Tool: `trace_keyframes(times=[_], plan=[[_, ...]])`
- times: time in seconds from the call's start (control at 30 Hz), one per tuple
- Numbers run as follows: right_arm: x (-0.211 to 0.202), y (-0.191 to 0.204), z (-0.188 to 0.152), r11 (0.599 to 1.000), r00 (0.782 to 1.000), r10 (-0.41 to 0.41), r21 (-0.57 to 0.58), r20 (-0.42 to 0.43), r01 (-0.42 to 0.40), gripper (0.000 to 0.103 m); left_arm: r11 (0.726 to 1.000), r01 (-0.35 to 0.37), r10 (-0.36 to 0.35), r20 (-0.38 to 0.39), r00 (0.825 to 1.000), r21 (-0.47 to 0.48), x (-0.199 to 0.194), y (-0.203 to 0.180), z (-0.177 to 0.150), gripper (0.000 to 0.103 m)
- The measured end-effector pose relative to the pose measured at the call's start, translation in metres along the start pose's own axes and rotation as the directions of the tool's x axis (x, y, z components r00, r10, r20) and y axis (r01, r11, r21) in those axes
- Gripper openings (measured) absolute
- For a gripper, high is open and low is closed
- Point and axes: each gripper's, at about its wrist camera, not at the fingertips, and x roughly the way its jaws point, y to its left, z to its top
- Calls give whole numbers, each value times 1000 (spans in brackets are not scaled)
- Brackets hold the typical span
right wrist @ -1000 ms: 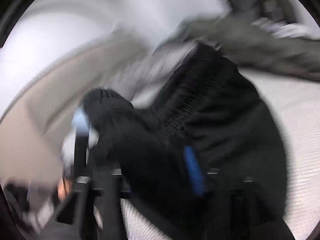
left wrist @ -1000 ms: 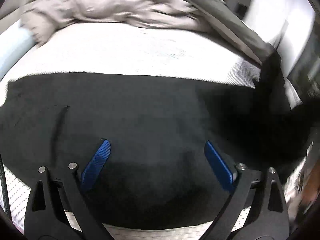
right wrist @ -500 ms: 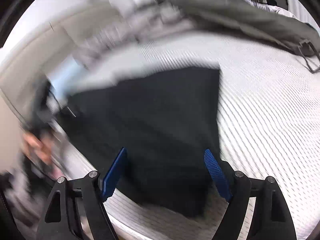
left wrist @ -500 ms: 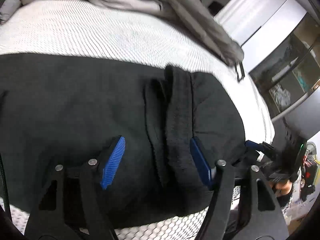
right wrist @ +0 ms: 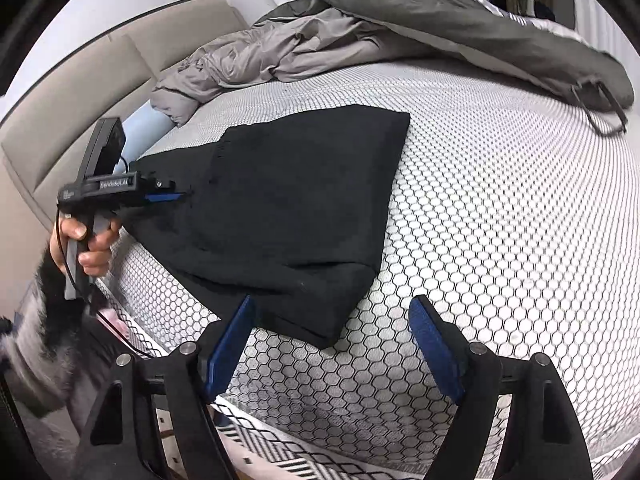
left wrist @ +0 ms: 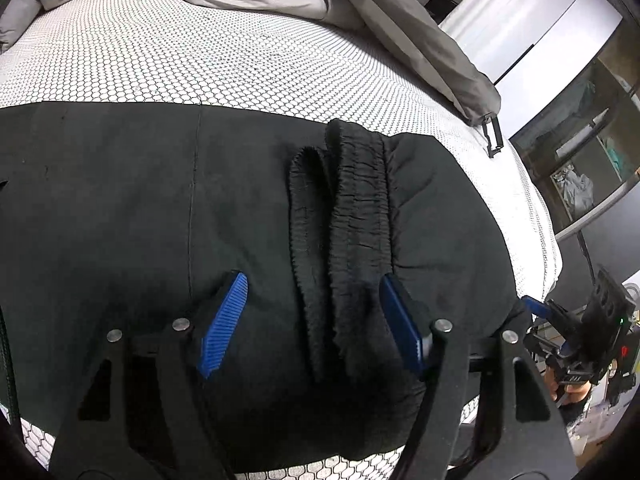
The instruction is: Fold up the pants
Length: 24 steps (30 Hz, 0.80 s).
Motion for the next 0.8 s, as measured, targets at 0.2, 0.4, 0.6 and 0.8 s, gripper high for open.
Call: trace_keyframes(times=[0.2,0.4,0.6,0.8], plan=[[28,31,10,1000,999,2,-25,-33,-2,79,998,54,-55,-28,998,-29,26,1,30,65],[41,37,4,999,999,4,-31,-48,-5,79,995,61,-66,-63,996,-74,62,-8,57,32],[60,50,14,1000,999,-11,-13,-50,11,79,995,97,-96,68,993,-7,25,-12,56,7],[71,64,20,999,998,-23,-30,-55,21,79,995,84,-84,11,996,-48,32,4,51,18]])
